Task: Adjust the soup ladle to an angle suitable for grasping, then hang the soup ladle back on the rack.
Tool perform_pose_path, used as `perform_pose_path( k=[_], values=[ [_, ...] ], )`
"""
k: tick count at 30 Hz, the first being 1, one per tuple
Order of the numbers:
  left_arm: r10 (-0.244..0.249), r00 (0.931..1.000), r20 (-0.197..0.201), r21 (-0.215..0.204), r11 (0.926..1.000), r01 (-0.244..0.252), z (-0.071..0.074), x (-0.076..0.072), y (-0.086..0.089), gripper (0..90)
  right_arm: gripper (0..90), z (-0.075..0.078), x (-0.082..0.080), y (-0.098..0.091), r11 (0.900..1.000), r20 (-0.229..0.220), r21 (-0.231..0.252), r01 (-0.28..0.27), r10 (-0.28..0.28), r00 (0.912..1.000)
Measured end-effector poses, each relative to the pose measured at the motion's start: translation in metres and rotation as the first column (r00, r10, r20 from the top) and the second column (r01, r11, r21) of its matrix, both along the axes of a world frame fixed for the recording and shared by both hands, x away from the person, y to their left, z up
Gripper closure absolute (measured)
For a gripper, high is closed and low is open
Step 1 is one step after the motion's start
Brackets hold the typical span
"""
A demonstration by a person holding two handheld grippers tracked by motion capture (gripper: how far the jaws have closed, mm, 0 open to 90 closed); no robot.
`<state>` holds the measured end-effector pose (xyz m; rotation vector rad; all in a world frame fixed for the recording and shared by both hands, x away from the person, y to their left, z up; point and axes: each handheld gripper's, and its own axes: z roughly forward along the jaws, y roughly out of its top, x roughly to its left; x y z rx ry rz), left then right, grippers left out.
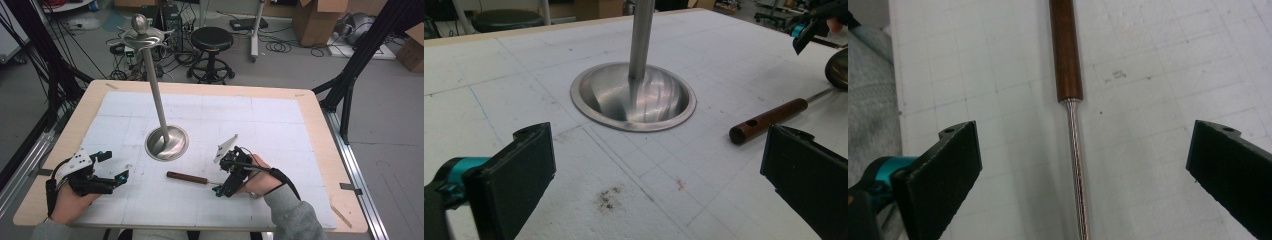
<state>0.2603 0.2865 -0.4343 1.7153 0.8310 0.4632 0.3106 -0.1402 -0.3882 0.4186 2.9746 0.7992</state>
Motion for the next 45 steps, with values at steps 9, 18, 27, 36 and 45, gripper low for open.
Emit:
perform_pose_path(
  k=[9,18,27,36,45],
  values=[
    [-0.004,1.0000,0.002,0.004,1.0000,0.004,0.001,-0.001,0.000,1.8,0.9,-0.005,-0.001,0.001,0.9992,-0.043,-0.039,-0.005,0.003,0.9991],
    [0.000,1.0000,-0.005,0.001,1.0000,0.000,0.000,0.001,-0.001,1.8,5.1,-0.009,0.001,-0.002,0.9949,-0.038,-0.100,0.005,-0.009,0.9992],
    [-0.004,1.0000,-0.001,0.005,1.0000,0.004,0.001,-0.001,-0.001,1.8,26.2,-0.013,-0.001,-0.001,0.9850,-0.046,-0.171,-0.023,0.015,0.9988],
    [-0.004,1.0000,0.001,0.005,1.0000,0.004,0.001,-0.002,-0.001,1.7,45.5,-0.014,-0.002,-0.003,0.9744,-0.029,-0.223,-0.028,0.022,0.9993],
    [-0.004,1.0000,0.000,0.003,1.0000,0.004,0.002,-0.003,-0.002,1.8,59.3,-0.019,-0.003,-0.005,0.9573,-0.047,-0.287,-0.036,0.024,0.9986]
  ],
)
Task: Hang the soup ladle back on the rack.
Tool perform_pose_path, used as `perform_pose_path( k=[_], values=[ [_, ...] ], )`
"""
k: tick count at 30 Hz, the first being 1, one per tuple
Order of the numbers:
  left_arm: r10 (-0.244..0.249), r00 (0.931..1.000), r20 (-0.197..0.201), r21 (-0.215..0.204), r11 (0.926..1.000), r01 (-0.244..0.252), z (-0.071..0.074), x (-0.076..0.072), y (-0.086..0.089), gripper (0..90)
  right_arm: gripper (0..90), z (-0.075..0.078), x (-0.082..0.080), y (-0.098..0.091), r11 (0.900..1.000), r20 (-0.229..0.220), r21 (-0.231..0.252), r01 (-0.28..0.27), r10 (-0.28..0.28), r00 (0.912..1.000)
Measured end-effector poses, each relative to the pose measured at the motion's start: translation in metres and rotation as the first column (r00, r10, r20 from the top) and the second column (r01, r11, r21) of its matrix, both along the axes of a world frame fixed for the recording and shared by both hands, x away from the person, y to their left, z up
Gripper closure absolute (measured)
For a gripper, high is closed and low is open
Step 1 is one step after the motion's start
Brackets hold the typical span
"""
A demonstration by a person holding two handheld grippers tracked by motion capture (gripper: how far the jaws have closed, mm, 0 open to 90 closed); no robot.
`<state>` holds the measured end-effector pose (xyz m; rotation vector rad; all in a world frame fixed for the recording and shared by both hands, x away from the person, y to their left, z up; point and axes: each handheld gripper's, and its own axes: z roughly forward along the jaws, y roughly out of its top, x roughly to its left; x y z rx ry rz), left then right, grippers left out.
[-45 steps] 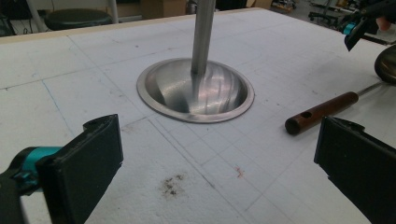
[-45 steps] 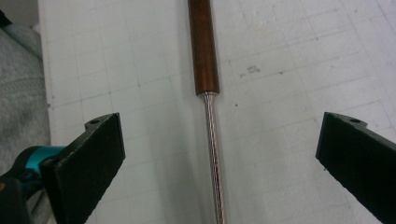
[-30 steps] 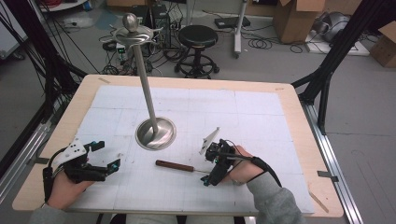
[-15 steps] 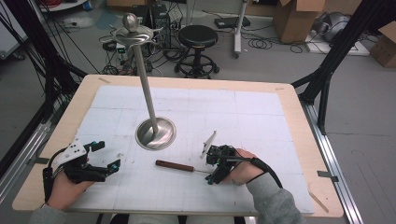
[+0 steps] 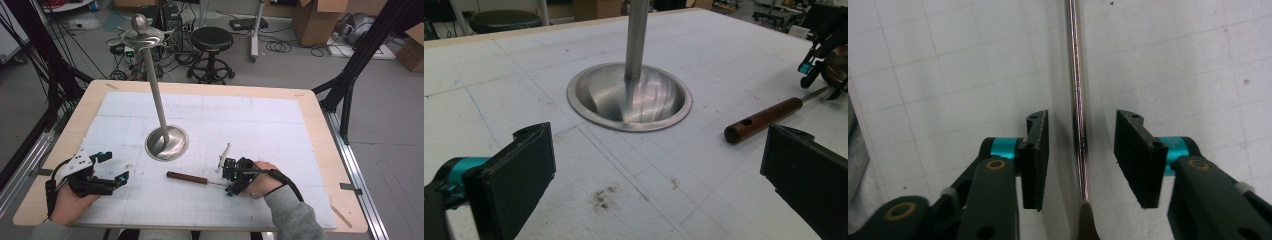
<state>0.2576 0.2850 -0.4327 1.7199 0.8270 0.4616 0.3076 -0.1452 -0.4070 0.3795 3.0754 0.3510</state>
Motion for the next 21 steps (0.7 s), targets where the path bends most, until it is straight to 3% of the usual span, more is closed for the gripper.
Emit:
perform_pose_path(
  k=[8,21],
  values=[
    [-0.001,1.0000,-0.003,-0.001,1.0000,0.001,-0.0007,0.0006,-0.0005,1.8,65.9,0.0003,-0.0003,-0.0023,0.9992,0.006,-0.039,0.005,-0.005,1.0000],
    [-0.015,0.9999,-0.005,0.000,0.9999,0.015,-0.0008,0.0003,-0.0005,1.8,77.3,-0.0002,-0.0015,-0.0002,0.9980,-0.013,-0.062,0.008,-0.008,0.9999]
  ],
)
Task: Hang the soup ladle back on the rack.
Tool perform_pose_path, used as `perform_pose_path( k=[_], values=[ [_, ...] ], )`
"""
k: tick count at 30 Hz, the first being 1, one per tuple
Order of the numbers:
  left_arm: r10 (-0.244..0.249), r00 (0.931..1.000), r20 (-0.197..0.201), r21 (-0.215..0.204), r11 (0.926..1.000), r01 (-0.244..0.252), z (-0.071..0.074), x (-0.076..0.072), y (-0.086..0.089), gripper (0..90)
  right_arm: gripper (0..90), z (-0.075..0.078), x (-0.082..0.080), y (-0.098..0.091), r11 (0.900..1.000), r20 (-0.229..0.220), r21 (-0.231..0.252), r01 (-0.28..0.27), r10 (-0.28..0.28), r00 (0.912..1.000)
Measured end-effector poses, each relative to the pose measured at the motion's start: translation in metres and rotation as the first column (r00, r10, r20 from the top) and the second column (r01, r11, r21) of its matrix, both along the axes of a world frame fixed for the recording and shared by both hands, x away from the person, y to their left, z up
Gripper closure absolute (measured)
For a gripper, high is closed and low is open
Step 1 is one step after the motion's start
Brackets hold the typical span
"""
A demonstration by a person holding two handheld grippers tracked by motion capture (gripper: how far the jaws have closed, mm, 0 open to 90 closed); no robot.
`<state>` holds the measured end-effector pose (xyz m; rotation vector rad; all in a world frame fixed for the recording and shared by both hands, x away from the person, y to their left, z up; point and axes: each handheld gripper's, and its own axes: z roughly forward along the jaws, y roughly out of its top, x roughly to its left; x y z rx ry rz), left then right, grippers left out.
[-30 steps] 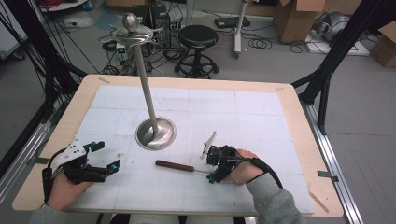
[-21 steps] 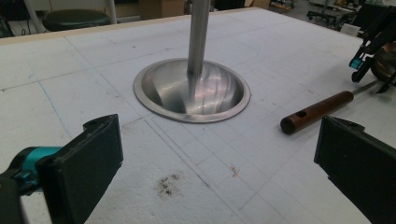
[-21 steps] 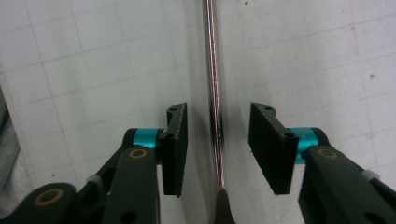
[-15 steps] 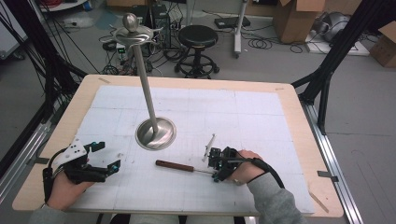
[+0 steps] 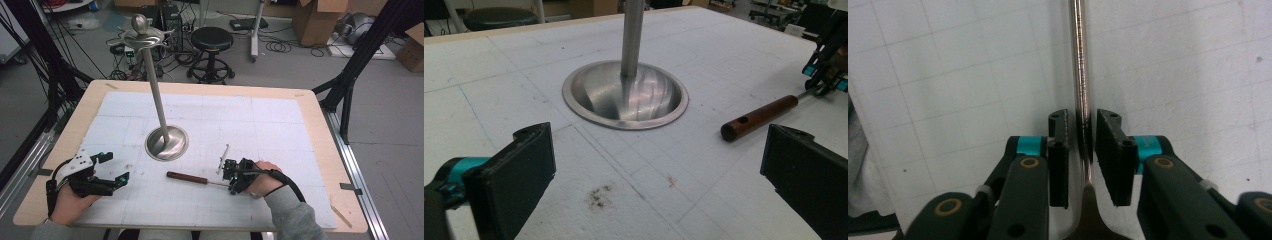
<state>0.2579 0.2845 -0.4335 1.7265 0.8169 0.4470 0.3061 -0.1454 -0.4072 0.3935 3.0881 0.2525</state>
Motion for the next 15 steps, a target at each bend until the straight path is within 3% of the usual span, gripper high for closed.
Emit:
perform_pose_path(
  k=[10,15],
  values=[
    [-0.002,1.0000,-0.006,0.001,1.0000,0.002,-0.0003,0.0002,-0.0001,1.8,83.6,0.0008,-0.0002,0.0015,0.9997,-0.007,-0.025,-0.005,0.005,1.0000],
    [0.001,1.0000,-0.005,0.001,1.0000,-0.001,-0.0002,0.0001,-0.0001,1.8,84.6,0.0013,0.0014,-0.0004,1.0000,-0.011,-0.003,-0.001,0.000,0.9999]
  ],
)
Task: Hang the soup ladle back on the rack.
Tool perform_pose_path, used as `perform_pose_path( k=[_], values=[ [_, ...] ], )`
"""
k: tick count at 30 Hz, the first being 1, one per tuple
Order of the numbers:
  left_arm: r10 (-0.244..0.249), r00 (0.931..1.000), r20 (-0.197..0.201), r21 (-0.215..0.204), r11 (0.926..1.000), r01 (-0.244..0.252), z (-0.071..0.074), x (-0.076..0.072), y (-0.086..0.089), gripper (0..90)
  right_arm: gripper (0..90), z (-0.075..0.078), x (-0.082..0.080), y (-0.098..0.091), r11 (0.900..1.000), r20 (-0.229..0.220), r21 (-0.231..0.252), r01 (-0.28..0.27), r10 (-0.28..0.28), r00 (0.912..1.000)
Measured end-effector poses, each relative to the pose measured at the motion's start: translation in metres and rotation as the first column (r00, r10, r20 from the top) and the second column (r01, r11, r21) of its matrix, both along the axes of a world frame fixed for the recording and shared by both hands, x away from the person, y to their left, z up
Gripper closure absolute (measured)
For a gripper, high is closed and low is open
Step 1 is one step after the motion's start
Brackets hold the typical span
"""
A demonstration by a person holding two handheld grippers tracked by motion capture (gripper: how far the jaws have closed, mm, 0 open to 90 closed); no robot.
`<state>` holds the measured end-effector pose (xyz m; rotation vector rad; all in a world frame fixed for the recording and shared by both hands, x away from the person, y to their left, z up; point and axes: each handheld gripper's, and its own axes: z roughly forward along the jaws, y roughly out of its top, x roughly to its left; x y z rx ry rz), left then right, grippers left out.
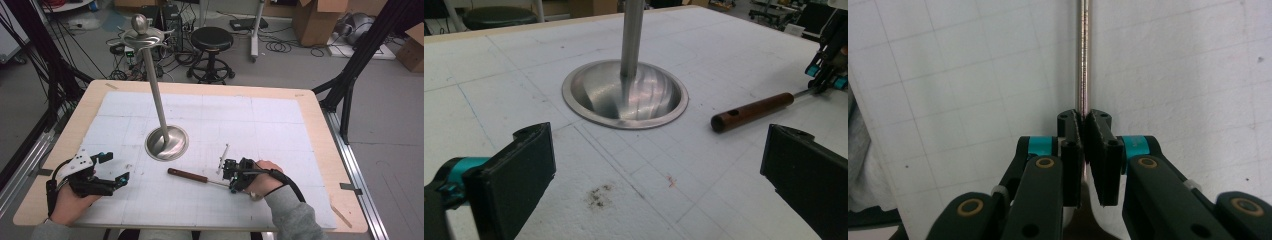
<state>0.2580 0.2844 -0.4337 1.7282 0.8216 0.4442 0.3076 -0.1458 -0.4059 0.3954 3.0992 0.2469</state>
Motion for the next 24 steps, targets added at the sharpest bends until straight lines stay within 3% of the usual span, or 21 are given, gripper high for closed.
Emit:
perform_pose_path(
  k=[12,24],
  values=[
    [0.003,1.0000,0.002,0.010,0.9999,-0.003,0.000,0.000,-0.001,1.8,84.7,0.009,0.004,-0.006,0.9972,0.045,0.073,0.016,-0.019,0.9988],
    [0.002,1.0000,0.007,0.013,0.9999,-0.002,0.000,0.000,0.000,1.8,84.9,0.020,0.004,-0.012,0.9851,0.072,0.169,0.032,-0.045,0.9964]
  ],
)
